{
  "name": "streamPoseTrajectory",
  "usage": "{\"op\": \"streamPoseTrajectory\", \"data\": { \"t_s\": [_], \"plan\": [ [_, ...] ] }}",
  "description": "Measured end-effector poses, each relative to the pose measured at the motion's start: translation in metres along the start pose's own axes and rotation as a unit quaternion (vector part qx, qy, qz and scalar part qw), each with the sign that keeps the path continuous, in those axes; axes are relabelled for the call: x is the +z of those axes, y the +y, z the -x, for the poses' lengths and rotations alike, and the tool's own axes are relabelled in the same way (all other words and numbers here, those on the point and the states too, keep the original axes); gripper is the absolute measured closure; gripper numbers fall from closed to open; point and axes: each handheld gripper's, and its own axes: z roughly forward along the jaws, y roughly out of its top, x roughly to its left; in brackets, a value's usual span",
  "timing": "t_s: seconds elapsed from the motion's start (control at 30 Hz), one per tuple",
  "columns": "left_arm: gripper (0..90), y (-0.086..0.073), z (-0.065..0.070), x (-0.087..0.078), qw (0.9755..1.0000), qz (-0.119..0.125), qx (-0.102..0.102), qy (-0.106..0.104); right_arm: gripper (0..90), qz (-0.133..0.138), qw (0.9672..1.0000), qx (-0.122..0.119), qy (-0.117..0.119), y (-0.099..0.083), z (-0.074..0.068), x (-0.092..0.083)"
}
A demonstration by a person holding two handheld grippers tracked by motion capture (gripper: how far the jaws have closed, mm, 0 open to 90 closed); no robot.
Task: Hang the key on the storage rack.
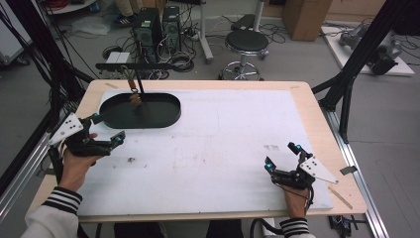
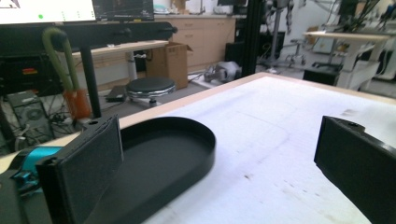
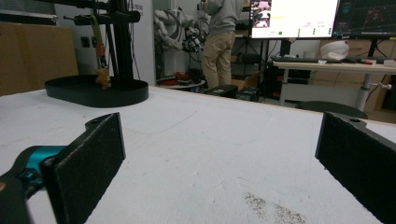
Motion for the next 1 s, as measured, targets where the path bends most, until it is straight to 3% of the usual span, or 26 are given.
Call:
{"op": "streamPoseTrajectory", "data": {
  "t_s": [0.17, 0.27, 0.67, 0.73, 0.9, 1.0],
  "plan": [
    [1.7, -0.023, 0.012, -0.011, 0.9999, 0.003, -0.008, -0.011, 0.4, 0.002, 1.0, -0.003, -0.001, 0.0, 0.0, 0.0],
    [1.7, -0.033, 0.02, -0.016, 0.9999, 0.005, -0.003, -0.014, 0.4, 0.002, 1.0, -0.003, -0.001, 0.0, 0.0, 0.0],
    [1.7, -0.066, 0.037, -0.023, 0.9994, 0.032, -0.009, -0.002, 0.4, 0.001, 1.0, -0.002, 0.0, 0.0, -0.001, 0.0],
    [1.7, -0.066, 0.039, -0.023, 0.9994, 0.034, 0.001, -0.001, 0.4, 0.0, 1.0, -0.003, -0.001, 0.0, -0.001, 0.0],
    [1.7, -0.067, 0.038, -0.024, 0.9991, 0.041, -0.008, 0.009, 0.4, -0.006, 1.0, -0.006, -0.001, 0.0, -0.002, 0.001],
    [1.7, -0.068, 0.041, -0.026, 0.9988, 0.049, 0.006, 0.007, 0.4, -0.008, 0.9999, -0.009, -0.002, 0.0, -0.002, 0.001]
  ]
}}
